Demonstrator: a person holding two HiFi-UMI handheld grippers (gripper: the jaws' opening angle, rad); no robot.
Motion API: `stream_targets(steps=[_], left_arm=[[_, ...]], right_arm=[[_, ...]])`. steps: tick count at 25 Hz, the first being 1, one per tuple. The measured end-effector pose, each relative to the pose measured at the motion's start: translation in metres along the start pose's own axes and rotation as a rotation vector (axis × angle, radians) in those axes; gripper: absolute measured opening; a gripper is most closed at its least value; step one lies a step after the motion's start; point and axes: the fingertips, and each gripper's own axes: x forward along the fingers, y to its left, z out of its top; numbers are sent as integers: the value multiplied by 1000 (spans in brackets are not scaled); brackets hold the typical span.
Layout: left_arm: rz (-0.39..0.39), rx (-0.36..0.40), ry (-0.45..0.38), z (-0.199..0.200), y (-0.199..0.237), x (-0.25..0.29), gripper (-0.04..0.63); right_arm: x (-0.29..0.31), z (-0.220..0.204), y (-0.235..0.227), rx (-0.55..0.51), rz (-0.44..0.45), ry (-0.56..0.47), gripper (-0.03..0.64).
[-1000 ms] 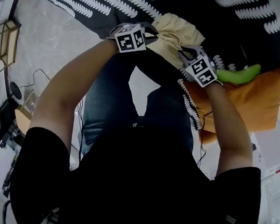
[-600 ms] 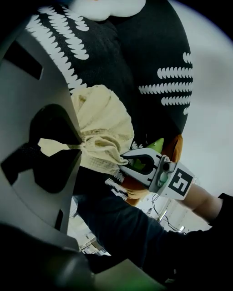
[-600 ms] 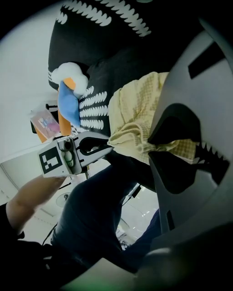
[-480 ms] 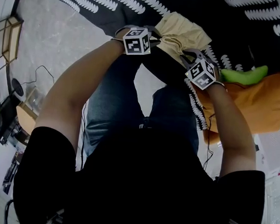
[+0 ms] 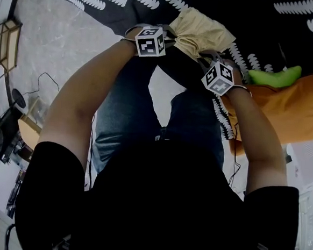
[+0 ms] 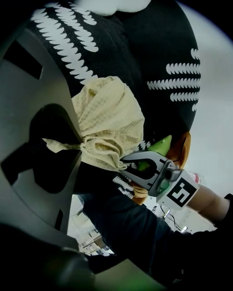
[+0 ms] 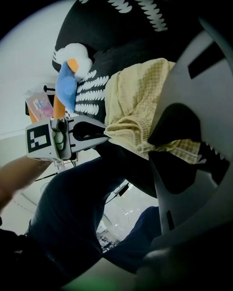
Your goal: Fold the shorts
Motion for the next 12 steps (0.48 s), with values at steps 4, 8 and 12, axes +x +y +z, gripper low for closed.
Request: stream_targets(steps=[4, 8, 12], left_arm=[[-5, -25, -5, -1, 0, -1, 74], [-24, -63, -20, 0, -3, -5, 145], [-33, -111, -71, 6, -2, -10, 182]], right_arm=[[7, 0, 6, -78, -11, 33, 58], [13, -5, 12, -158, -19, 71, 59], [20, -13, 15, -205, -27, 106, 60]])
